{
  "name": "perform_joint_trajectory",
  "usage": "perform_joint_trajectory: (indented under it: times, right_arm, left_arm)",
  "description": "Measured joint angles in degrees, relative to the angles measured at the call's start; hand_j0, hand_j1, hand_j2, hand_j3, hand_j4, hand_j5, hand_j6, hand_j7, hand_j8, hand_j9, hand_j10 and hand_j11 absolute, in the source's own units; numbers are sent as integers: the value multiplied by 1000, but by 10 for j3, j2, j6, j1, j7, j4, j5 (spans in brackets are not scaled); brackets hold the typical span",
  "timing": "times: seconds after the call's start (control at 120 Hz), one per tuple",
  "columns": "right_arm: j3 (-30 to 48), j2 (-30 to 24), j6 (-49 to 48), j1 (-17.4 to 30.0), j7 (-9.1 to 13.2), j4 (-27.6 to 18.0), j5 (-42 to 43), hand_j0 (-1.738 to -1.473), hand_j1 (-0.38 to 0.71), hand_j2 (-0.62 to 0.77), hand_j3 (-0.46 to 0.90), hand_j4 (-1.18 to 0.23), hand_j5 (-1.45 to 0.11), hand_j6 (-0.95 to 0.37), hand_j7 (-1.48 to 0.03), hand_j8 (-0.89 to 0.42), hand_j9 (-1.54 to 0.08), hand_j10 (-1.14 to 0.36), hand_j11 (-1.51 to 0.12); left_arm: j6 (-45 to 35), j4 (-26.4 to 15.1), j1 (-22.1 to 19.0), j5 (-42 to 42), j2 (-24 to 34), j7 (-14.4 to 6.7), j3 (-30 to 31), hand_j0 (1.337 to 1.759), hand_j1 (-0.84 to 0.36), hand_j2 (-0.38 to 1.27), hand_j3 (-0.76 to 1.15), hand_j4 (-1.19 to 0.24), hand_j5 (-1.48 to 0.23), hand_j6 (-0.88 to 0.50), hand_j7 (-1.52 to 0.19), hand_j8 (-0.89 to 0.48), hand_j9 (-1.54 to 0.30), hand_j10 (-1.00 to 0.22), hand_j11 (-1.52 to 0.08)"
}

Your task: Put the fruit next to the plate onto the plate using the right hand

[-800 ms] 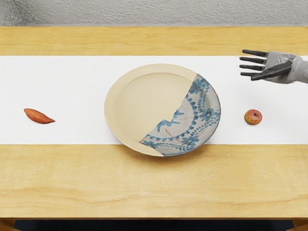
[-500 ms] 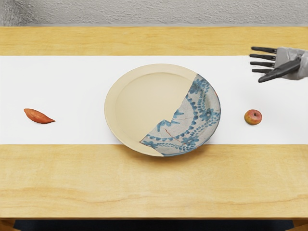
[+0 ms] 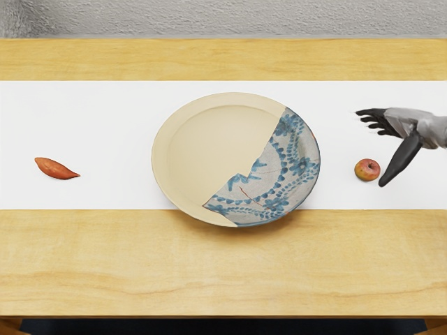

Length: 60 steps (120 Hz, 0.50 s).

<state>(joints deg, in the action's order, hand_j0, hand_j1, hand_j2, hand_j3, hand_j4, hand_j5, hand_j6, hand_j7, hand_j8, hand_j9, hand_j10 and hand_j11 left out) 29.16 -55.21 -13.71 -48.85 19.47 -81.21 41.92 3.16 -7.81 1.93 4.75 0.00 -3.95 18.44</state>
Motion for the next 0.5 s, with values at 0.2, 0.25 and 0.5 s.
perform_joint_trajectory:
  times: [0.2, 0.25, 0.5]
  right_arm:
    - [-36, 4, 139, 16, 18, -35, 45, -1658, -304, -6, 0, -45, -53, -47, -52, -45, -52, -44, -52]
    - [-46, 12, 164, 18, 19, -39, 51, -1658, -302, -6, 0, -46, -55, -48, -54, -47, -54, -45, -54]
    - [-74, 39, 239, 33, 19, -44, 87, -1658, -188, -24, 0, -142, -178, -144, -177, -143, -178, -141, -178]
  left_arm:
    - [0, 0, 0, 0, 0, 0, 0, 1658, 55, 49, 0, -245, -318, -245, -318, -245, -318, -245, -318]
    - [0, 0, 0, 0, 0, 0, 0, 1658, 55, 49, 0, -245, -318, -245, -318, -245, -318, -245, -318]
    - [0, 0, 0, 0, 0, 0, 0, 1658, 55, 49, 0, -245, -318, -245, -318, -245, -318, -245, -318]
